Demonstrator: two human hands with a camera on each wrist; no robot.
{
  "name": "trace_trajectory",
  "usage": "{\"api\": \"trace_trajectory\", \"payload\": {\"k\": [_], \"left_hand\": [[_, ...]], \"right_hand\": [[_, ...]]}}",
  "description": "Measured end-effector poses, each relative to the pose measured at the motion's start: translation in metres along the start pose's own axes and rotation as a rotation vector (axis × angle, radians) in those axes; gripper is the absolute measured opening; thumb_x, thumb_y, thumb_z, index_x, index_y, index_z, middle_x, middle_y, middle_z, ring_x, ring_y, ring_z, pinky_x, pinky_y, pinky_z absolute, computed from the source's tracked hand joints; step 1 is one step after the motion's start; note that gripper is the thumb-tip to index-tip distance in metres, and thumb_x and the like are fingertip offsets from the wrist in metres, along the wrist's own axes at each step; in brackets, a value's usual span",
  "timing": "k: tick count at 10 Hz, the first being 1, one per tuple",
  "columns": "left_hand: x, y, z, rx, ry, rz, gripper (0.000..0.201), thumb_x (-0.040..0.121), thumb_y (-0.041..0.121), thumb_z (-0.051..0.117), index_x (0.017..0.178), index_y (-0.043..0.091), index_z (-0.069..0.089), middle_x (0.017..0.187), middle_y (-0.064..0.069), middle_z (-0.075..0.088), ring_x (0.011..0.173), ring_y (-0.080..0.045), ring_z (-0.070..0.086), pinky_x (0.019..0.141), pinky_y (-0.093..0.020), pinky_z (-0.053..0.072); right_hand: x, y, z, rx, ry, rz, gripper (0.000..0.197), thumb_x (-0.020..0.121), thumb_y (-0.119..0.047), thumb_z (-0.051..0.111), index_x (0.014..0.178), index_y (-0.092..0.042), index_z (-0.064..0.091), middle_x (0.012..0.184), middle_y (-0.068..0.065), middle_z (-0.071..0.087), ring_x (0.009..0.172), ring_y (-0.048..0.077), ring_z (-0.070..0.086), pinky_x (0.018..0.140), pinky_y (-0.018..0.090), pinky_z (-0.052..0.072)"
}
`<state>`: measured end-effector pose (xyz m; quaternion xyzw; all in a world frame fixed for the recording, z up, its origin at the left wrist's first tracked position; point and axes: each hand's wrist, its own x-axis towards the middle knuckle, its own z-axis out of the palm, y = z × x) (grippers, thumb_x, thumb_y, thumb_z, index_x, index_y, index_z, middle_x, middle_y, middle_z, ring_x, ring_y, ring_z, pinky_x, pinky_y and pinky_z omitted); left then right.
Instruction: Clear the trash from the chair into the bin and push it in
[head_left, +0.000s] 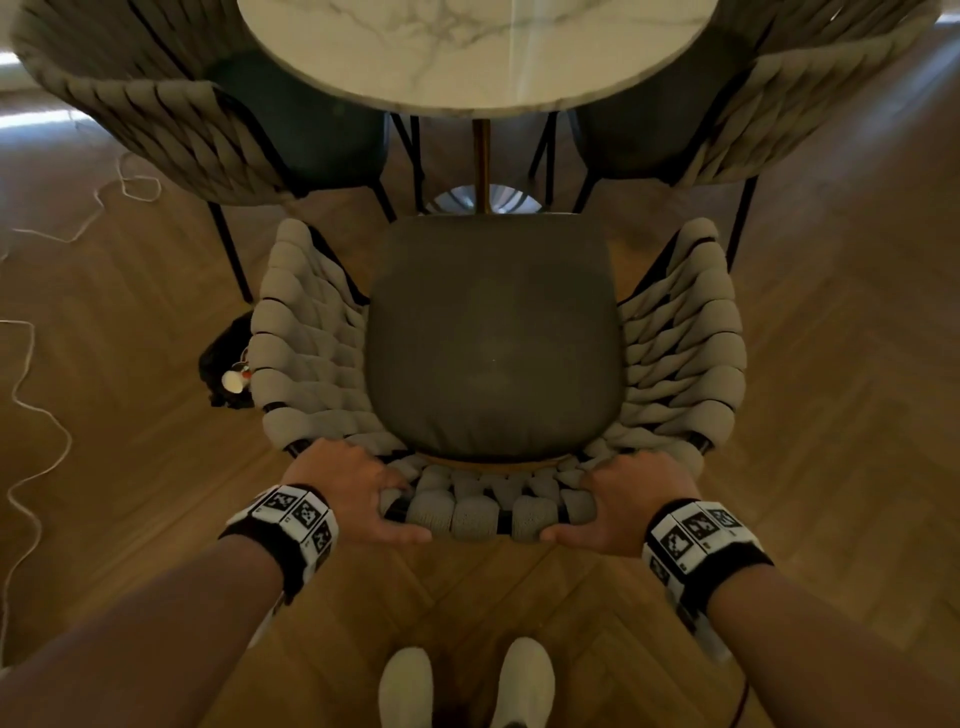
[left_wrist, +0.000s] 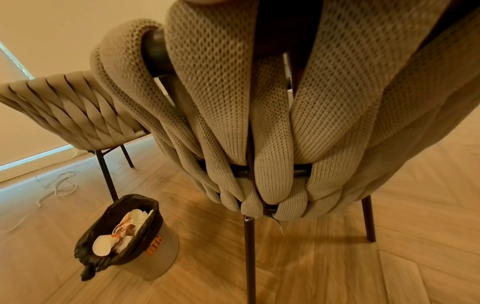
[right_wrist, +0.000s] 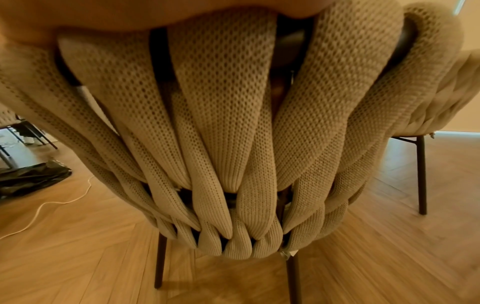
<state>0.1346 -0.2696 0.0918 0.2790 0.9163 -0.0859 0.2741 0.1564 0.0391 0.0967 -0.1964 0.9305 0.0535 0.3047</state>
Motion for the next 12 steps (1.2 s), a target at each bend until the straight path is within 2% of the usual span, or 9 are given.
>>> {"api": "trace_trajectory", "payload": {"k": [2,3,6,7,8,9,10,11,12], "left_hand": [[0.022,-0.034,-0.019,0.008,0.004,-0.021,0.098,0.047,0.1,0.009,0.114,0.045,0.055,0.078,0.008,0.069,0.068,-0.013,0.059,0.061,-0.029,0.05],[0.032,-0.047,-0.027,-0.001,-0.008,-0.032,0.099,0.045,0.101,0.01,0.114,0.045,0.055,0.077,0.008,0.068,0.068,-0.012,0.06,0.062,-0.03,0.051],[0.036,-0.053,-0.029,0.017,-0.03,-0.033,0.095,0.047,0.1,0.013,0.111,0.044,0.054,0.078,0.009,0.067,0.069,-0.013,0.059,0.062,-0.03,0.048],[0.036,-0.052,-0.03,-0.018,-0.041,-0.049,0.096,0.045,0.101,0.013,0.109,0.044,0.056,0.089,0.012,0.068,0.077,-0.013,0.06,0.065,-0.031,0.048],[0.036,-0.05,-0.031,-0.061,-0.038,-0.051,0.094,0.043,0.102,0.016,0.101,0.042,0.059,0.085,0.012,0.066,0.076,-0.013,0.06,0.069,-0.035,0.052],[0.029,-0.05,-0.039,-0.078,-0.033,-0.066,0.095,0.045,0.101,0.017,0.101,0.039,0.06,0.085,0.008,0.066,0.077,-0.016,0.059,0.072,-0.036,0.05],[0.016,-0.045,-0.035,-0.037,-0.031,-0.122,0.107,0.049,0.099,0.014,0.119,0.029,0.054,0.117,-0.001,0.061,0.107,-0.025,0.053,0.094,-0.044,0.038],[-0.005,-0.063,-0.037,-0.179,-0.041,-0.156,0.103,0.062,0.091,0.022,0.136,0.022,0.038,0.148,-0.003,0.035,0.137,-0.027,0.025,0.116,-0.046,0.013],[-0.039,-0.099,-0.024,-0.164,0.172,0.054,0.052,0.085,0.051,0.041,0.13,0.026,0.048,0.148,-0.004,0.027,0.137,-0.017,0.031,0.112,-0.032,0.029]], "right_hand": [[0.036,0.001,-0.019,-0.012,0.081,0.047,0.094,0.046,-0.101,0.009,0.08,-0.032,0.062,0.07,-0.007,0.063,0.063,0.013,0.058,0.06,0.031,0.052],[0.048,0.003,-0.031,-0.003,0.105,0.053,0.087,0.048,-0.1,0.012,0.073,-0.032,0.059,0.063,-0.009,0.058,0.057,0.011,0.055,0.054,0.028,0.049],[0.053,0.003,-0.04,0.001,0.084,0.047,0.082,0.052,-0.099,0.013,0.072,-0.032,0.057,0.065,-0.009,0.059,0.06,0.011,0.057,0.057,0.029,0.051],[0.052,0.001,-0.041,0.002,0.045,0.041,0.08,0.054,-0.098,0.016,0.075,-0.033,0.057,0.067,-0.009,0.06,0.062,0.011,0.057,0.055,0.029,0.048],[0.048,-0.001,-0.042,0.009,0.016,0.066,0.083,0.055,-0.098,0.016,0.085,-0.035,0.061,0.076,-0.009,0.062,0.07,0.013,0.058,0.058,0.03,0.044],[0.038,-0.008,-0.05,0.043,-0.025,0.111,0.084,0.065,-0.092,0.023,0.115,-0.034,0.056,0.105,-0.001,0.064,0.097,0.02,0.058,0.078,0.036,0.045],[0.025,-0.025,-0.051,0.13,-0.05,0.206,0.079,0.074,-0.082,0.027,0.133,-0.031,0.043,0.13,0.001,0.055,0.121,0.022,0.047,0.103,0.04,0.035],[0.016,-0.046,-0.051,0.219,-0.034,0.35,0.072,0.082,-0.073,0.03,0.143,-0.033,0.028,0.153,-0.002,0.033,0.141,0.023,0.025,0.116,0.043,0.019],[0.02,-0.096,-0.076,0.513,0.177,0.453,0.049,0.097,-0.038,0.034,0.144,-0.025,0.028,0.153,-0.002,0.029,0.129,0.005,0.044,0.108,0.026,0.035]]}}
